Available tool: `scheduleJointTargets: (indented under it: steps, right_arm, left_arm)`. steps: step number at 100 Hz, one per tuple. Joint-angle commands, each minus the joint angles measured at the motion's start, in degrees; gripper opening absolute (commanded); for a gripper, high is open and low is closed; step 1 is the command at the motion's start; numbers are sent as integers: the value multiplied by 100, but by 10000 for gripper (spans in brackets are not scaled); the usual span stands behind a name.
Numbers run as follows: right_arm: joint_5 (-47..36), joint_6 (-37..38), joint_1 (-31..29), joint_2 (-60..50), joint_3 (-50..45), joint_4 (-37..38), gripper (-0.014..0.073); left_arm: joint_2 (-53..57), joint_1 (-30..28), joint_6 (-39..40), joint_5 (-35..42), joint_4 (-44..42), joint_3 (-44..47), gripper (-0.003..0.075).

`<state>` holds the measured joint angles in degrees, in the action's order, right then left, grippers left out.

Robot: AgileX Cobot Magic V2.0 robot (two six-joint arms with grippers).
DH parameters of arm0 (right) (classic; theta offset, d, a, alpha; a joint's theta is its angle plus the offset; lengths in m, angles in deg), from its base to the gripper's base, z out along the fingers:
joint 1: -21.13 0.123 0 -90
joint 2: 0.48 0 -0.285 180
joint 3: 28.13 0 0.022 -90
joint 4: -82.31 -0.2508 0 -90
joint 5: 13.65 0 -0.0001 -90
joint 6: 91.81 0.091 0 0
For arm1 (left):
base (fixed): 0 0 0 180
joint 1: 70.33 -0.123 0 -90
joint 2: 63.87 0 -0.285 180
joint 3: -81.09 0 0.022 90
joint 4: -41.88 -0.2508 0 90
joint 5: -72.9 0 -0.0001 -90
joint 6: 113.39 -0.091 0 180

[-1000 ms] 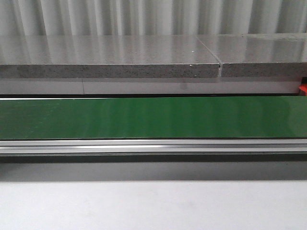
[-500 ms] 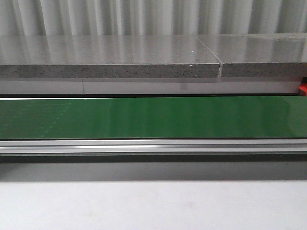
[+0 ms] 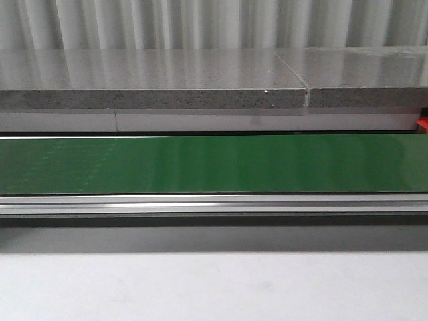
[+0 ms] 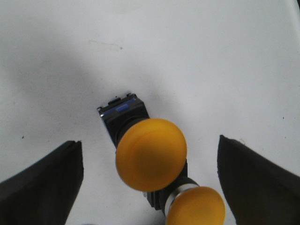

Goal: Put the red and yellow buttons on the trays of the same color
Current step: 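Carry the yellow button onto the belt and open the left gripper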

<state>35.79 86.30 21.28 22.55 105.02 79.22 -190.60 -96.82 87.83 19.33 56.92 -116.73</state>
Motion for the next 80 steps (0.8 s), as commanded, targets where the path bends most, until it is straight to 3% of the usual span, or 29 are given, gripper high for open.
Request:
scheduleJointTargets:
  steps: [1, 24, 58, 80]
  right_arm:
    - [-359, -47, 4, 60, 128, 38, -68]
    - [-359, -47, 4, 60, 128, 38, -68]
    - [-359, -47, 4, 60, 128, 38, -68]
    - [-359, -47, 4, 60, 128, 38, -68]
  left_arm:
    - [216, -12, 41, 98, 193, -226, 563]
    - [171, -12, 41, 151, 224, -224, 555]
    - [171, -12, 41, 180, 224, -242, 258]
    - [171, -12, 31, -175, 66, -543, 199]
